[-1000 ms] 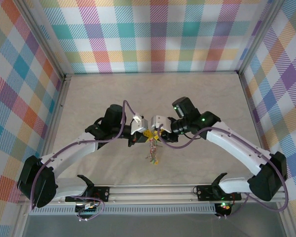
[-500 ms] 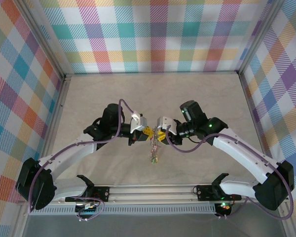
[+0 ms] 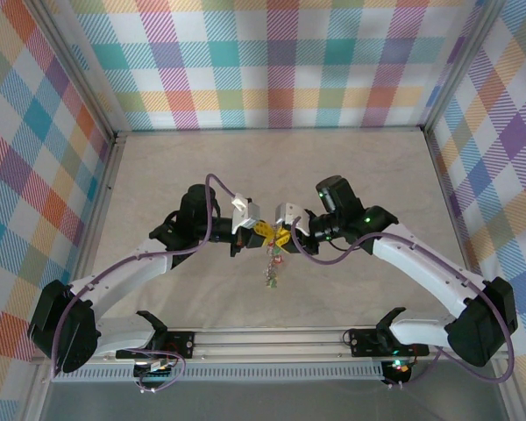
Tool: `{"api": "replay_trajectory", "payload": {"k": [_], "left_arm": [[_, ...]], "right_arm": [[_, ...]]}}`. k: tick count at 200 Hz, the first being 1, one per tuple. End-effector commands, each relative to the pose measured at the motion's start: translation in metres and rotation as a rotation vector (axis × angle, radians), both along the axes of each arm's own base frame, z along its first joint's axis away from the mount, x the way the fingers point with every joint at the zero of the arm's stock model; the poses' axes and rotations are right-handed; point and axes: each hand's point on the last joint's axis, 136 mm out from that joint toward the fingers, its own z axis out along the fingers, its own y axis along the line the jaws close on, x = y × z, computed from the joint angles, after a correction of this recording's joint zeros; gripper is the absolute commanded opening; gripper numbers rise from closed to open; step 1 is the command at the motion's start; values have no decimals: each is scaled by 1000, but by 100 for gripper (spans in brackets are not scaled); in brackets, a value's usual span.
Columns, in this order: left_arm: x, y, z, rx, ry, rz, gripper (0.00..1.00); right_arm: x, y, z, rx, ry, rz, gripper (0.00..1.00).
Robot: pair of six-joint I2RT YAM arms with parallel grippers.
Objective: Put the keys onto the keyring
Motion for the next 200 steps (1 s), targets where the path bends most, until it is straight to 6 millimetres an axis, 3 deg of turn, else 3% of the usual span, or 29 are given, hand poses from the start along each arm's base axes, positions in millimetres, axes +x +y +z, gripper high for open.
{"api": "replay_trajectory", "payload": {"k": [1, 53, 91, 105, 200], "left_arm": [[-1, -4, 19, -84, -48, -19, 0], [2, -1, 8, -31, -29, 14, 0], [-1, 9, -16, 133, -23, 18, 16], [-3, 9, -20, 163, -12, 2, 18], [-4, -9, -7, 106, -9, -45, 21]], "right_arm": [[-3, 12, 12, 83, 13, 46, 16], [-1, 8, 6, 36, -1, 44, 2], [-3, -2, 2, -53, -19, 49, 0], [-3, -4, 1, -89, -27, 55, 0], [-4, 4, 1, -107, -34, 72, 0]]}}
